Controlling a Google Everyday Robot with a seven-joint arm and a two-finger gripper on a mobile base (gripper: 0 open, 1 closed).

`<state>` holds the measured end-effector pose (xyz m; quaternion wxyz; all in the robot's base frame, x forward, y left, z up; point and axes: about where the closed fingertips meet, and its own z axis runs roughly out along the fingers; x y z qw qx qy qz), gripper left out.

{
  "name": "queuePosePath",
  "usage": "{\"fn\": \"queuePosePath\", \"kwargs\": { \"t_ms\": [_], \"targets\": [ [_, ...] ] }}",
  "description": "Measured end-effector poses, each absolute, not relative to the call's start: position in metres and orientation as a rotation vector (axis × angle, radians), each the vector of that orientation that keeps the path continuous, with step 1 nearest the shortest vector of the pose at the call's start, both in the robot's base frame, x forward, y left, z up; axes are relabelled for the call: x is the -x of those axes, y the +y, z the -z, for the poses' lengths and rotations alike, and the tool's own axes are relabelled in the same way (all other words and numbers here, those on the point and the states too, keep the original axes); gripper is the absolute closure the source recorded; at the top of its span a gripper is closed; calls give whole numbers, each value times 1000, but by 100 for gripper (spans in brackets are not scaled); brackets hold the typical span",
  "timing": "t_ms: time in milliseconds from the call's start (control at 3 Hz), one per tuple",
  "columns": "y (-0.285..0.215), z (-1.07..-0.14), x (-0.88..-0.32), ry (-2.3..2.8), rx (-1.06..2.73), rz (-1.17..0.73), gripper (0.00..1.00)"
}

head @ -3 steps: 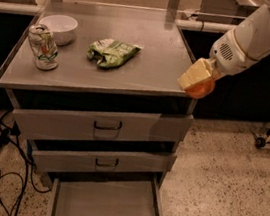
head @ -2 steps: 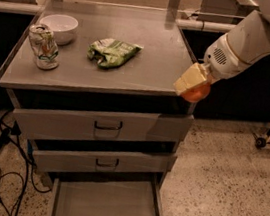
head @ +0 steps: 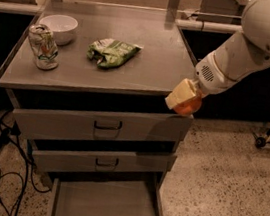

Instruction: Place orange into bottom drawer

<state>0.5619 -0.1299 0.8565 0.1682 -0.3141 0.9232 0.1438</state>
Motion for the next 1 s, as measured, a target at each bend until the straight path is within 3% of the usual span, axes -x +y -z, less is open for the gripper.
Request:
{"fn": "queuePosePath", "kwargs": {
  "t_ms": [1000],
  "targets": [
    [-93, -772, -538, 2687, 966, -406, 100]
  ]
}}
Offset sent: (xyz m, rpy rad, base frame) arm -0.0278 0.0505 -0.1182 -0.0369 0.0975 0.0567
